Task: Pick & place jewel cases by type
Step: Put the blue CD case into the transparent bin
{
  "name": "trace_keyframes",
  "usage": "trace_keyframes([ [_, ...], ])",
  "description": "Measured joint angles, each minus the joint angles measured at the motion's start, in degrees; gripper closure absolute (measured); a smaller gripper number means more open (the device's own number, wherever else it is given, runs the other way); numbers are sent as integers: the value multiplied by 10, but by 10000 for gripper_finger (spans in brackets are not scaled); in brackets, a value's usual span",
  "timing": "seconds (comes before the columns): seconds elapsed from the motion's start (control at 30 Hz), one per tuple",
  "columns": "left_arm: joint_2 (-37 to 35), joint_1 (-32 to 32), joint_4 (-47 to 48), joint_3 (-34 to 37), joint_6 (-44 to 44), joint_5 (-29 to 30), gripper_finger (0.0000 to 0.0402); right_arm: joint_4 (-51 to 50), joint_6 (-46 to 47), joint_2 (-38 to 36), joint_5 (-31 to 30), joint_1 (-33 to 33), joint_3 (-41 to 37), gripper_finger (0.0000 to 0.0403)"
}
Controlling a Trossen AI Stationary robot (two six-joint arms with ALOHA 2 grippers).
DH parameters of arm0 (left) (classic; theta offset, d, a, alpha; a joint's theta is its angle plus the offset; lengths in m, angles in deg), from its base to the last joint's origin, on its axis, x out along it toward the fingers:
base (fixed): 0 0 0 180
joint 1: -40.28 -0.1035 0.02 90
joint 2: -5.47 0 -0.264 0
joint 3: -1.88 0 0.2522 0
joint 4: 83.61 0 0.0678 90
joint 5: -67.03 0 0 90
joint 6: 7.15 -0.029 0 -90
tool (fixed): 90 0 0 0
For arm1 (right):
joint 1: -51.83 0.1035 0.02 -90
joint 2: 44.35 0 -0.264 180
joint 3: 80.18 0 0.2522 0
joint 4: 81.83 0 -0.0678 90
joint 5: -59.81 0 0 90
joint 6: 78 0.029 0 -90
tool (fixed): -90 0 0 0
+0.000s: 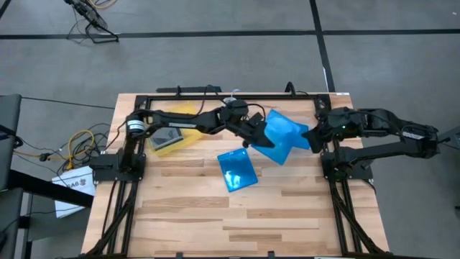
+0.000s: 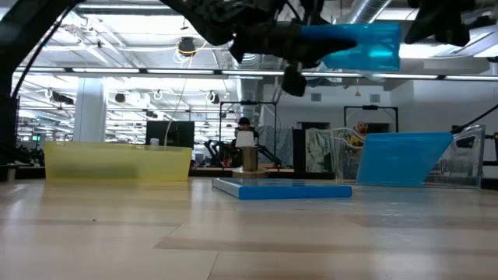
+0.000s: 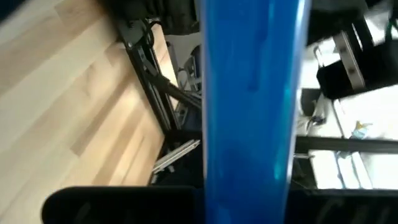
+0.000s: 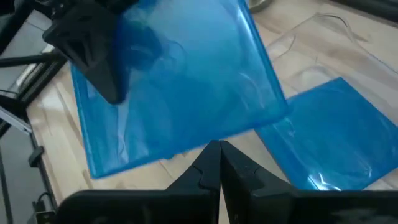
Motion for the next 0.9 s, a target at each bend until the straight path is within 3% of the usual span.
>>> trace_keyframes([
  [0.23, 51, -1, -17, -53, 71, 46, 385, 13, -57, 16, 0, 12, 0, 403],
  [0.37, 51, -3, -13, -57, 82, 114, 384, 33, -93, 28, 9, 30, 0, 403],
  [0.6, 51, -11, -26, -56, 116, 121, 384, 63, -151, 50, 81, 75, 0, 403],
  [0.9, 51, 3, -22, -56, 146, 155, 384, 60, -152, 68, 83, 127, 0, 403],
])
